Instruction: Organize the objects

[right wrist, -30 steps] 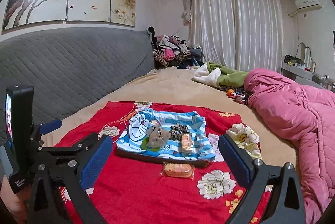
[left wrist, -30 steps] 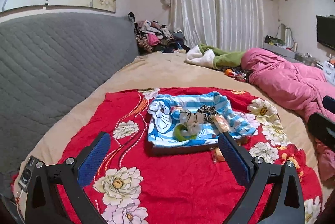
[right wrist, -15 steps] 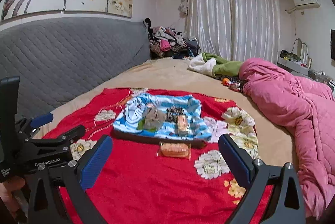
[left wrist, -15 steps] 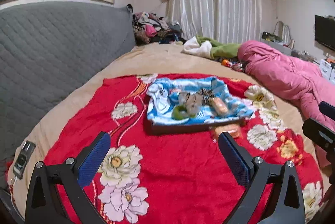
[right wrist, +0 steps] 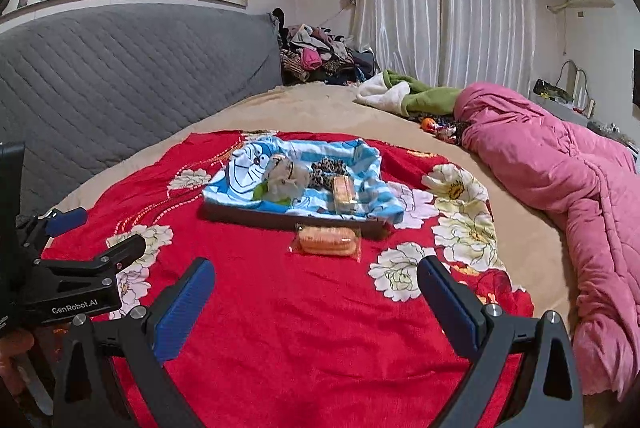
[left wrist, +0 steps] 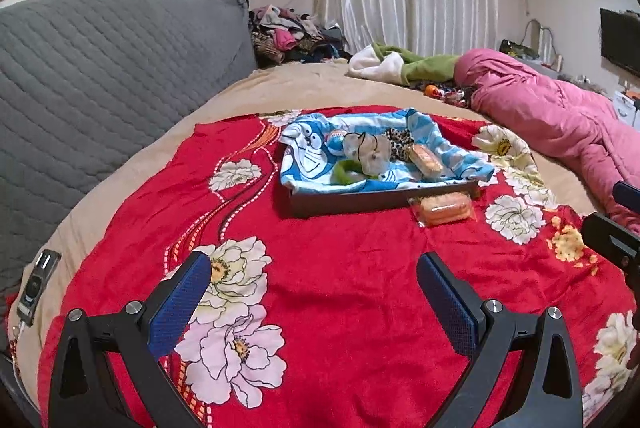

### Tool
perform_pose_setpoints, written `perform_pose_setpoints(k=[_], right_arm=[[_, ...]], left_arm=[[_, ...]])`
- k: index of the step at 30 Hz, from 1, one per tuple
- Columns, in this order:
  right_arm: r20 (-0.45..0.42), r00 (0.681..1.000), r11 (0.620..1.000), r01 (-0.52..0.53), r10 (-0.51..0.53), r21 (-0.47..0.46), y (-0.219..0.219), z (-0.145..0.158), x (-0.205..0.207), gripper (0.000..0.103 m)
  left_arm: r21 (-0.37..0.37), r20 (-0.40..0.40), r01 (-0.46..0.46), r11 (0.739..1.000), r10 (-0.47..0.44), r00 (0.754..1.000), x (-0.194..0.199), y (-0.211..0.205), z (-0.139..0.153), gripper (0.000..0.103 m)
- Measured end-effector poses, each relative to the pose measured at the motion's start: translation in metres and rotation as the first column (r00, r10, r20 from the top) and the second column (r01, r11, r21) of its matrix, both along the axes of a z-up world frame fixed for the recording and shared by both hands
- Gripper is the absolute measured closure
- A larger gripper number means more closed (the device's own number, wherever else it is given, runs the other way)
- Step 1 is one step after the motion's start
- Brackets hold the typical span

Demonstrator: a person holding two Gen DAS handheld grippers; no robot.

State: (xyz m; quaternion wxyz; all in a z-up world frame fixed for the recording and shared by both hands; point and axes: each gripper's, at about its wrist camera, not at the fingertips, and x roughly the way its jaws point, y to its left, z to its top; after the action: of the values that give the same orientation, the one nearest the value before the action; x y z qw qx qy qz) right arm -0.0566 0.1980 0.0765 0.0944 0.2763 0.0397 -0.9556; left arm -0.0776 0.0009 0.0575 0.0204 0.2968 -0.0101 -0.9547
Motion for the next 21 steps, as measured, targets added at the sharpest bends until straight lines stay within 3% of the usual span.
perform_pose_setpoints(k=[14, 21], right_arm=[[0.030, 0.999, 1.000, 0.013, -0.013, 0.014, 0.006, -0.028, -0.013, 0.001], [0.080, 0.997, 1.000, 0.021, -0.023, 0.021, 0.009, -0.052, -0.022, 0.001]], left_arm=[[-0.024, 0.035, 0.005, 1.000, -0.004, 0.999, -0.014, 0.002, -0.027, 0.001], [0.021, 0.082, 0.015, 1.000, -0.017, 0.996, -0.023, -0.003, -0.052, 0.001]])
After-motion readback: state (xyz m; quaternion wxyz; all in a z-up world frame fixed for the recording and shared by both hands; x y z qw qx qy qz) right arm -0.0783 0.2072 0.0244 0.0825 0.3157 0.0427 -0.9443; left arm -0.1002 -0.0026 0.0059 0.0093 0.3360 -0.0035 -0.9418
